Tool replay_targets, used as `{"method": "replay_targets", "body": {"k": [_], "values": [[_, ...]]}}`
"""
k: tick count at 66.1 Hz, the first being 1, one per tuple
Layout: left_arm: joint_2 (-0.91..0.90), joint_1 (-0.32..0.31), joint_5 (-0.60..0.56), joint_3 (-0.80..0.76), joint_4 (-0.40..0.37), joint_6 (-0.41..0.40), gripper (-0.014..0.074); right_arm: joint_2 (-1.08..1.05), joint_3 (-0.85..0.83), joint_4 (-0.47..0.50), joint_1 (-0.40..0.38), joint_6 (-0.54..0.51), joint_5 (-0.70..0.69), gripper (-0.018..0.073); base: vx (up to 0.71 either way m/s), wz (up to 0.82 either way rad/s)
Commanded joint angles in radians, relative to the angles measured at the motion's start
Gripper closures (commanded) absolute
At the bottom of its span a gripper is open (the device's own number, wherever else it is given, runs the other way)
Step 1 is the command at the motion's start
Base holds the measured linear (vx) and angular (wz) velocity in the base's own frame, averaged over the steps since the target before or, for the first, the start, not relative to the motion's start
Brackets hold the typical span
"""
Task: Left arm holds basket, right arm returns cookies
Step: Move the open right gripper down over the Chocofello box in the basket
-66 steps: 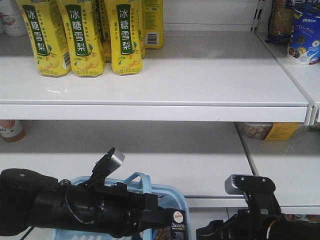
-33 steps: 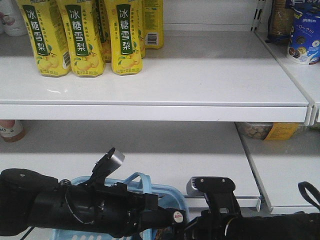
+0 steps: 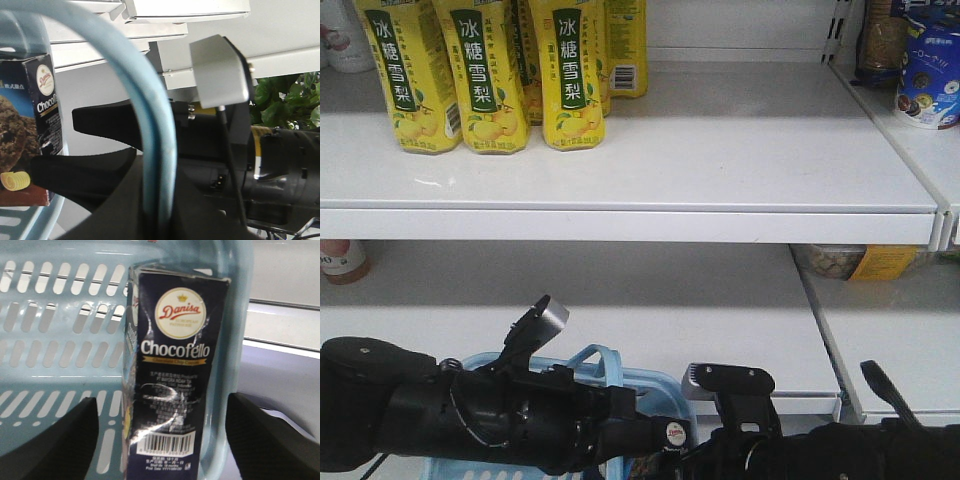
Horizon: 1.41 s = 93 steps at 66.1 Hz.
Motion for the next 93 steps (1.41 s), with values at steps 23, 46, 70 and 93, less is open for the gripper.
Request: {"method": "replay_targets", "body": {"k": [23, 46, 70, 93], "values": [[-0.041, -0.005, 0.052, -0.03, -0.077, 0.009, 0.0603, 0.003, -0.024, 0.052, -0.002, -0.018, -0.043, 0.0036, 0.0, 0.0], [-0.041, -0.005, 0.052, -0.03, -0.077, 0.009, 0.0603, 0.003, -0.024, 0.071, -0.002, -0.02, -0.04, 0.0036, 0.0, 0.0], [-0.041, -0.005, 0.052, -0.03, -0.077, 0.009, 0.0603, 0.011, -0.073, 0.079, -0.002, -0.048, -0.042, 0.0036, 0.0, 0.0], [-0.041, -0.005, 0.052, -0.03, -0.077, 0.009, 0.0603, 0.104, -0.085, 0.109, -0.002, -0.053, -0.021, 0.0036, 0.0, 0.0]]}}
